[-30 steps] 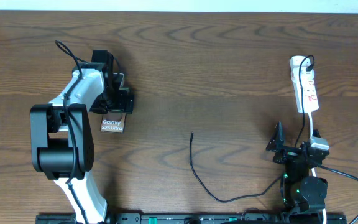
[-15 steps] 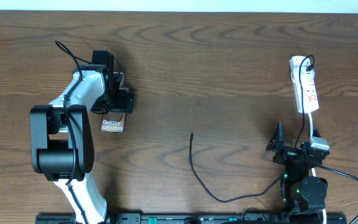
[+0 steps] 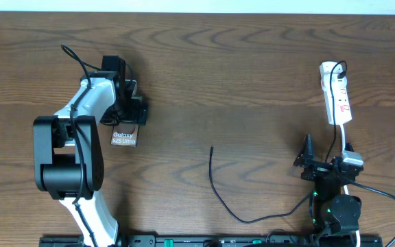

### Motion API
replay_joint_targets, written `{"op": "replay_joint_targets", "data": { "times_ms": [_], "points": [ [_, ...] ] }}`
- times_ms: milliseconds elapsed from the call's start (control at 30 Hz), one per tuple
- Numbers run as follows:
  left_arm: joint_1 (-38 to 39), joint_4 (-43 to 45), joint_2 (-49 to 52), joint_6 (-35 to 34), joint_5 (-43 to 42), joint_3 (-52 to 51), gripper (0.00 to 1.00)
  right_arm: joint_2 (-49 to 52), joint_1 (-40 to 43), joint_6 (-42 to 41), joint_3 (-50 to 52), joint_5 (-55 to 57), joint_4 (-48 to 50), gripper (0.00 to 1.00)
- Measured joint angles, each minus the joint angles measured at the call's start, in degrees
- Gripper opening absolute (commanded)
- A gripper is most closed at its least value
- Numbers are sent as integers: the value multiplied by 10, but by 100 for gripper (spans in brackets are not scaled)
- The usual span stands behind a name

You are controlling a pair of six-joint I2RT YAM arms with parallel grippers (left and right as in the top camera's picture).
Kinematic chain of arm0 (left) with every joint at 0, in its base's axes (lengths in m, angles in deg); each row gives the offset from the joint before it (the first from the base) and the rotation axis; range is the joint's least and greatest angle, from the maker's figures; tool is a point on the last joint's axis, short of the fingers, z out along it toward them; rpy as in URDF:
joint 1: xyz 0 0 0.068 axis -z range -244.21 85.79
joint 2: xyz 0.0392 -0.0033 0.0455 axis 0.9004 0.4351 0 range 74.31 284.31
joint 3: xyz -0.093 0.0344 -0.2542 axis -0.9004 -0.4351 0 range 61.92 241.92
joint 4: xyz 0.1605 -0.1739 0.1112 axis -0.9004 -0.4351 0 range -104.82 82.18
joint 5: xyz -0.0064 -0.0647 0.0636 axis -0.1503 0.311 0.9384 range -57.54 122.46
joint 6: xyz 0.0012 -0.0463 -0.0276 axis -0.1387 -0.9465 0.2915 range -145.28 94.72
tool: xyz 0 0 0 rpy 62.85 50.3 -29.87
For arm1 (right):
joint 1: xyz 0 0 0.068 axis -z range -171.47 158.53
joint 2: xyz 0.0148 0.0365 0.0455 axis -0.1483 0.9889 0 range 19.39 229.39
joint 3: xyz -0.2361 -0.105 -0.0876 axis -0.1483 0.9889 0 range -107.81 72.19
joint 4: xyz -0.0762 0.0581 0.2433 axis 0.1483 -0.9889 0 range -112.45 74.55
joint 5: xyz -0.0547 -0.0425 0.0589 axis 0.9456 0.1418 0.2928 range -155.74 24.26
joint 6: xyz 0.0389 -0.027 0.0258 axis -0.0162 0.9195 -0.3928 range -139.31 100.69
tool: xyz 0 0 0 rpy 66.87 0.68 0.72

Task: Plug charger to phone and switch on socket
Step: 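Close the left gripper on the phone's long edges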

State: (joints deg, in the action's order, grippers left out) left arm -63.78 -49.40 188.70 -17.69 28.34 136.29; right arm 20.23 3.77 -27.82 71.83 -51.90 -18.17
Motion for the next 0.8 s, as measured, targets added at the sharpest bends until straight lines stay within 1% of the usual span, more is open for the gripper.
{"op": "replay_joint_targets", "data": {
  "times_ms": [800],
  "points": [
    [0, 0, 0, 0, 0, 0, 99, 0, 0, 0, 0, 0, 0, 99]
  ]
}}
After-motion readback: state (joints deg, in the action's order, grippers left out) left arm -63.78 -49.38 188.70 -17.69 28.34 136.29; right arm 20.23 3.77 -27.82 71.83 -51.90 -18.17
